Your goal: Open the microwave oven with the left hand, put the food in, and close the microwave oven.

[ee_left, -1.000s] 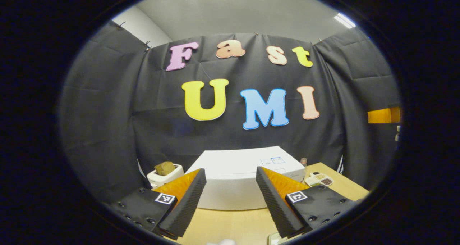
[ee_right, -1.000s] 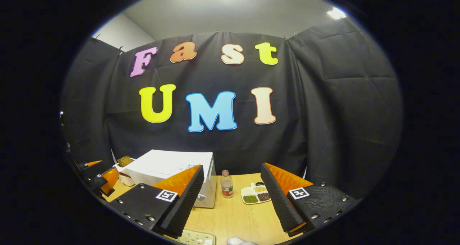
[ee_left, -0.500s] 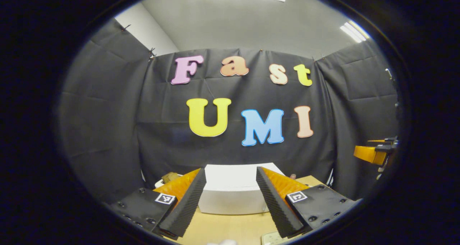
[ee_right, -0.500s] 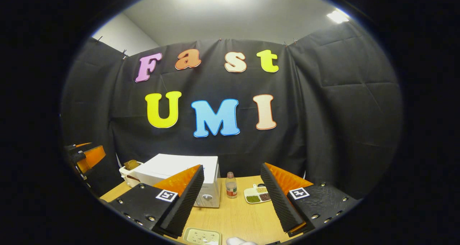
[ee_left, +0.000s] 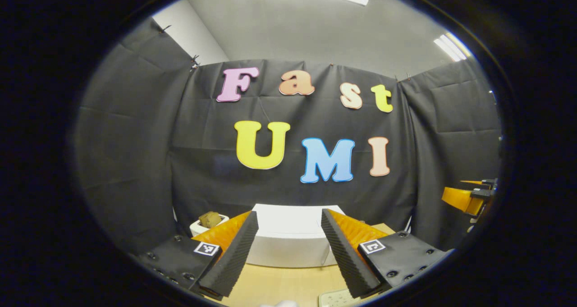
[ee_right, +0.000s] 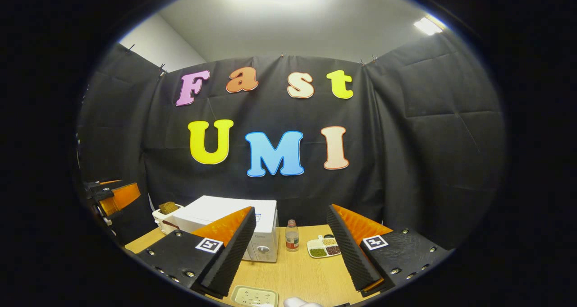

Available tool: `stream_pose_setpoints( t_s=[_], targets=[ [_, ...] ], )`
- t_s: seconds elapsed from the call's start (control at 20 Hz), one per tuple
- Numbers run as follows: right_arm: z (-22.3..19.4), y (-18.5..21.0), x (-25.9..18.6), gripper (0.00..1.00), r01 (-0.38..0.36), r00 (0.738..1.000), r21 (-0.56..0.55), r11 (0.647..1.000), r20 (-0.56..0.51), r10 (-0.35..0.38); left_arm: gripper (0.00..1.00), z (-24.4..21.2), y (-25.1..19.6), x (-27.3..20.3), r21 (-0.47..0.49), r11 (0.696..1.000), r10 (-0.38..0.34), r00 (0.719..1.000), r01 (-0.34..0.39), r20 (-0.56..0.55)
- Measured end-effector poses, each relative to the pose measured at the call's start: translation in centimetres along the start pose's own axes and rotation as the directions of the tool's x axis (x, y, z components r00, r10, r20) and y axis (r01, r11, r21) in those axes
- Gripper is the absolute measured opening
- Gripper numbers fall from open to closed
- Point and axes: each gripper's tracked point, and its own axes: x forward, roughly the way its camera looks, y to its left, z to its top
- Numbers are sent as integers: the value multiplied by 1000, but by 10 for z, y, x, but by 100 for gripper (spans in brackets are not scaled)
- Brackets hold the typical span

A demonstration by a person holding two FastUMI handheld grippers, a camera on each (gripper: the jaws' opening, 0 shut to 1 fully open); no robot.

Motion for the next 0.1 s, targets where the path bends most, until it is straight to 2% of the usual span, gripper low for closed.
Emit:
stream_pose_setpoints(
  t_s=[0.1],
  targets=[
    [0,0,1,96,0,1000,1,1000,4,0,98,2,0,-1,14,1000,4,1000,-4,6]
  ],
)
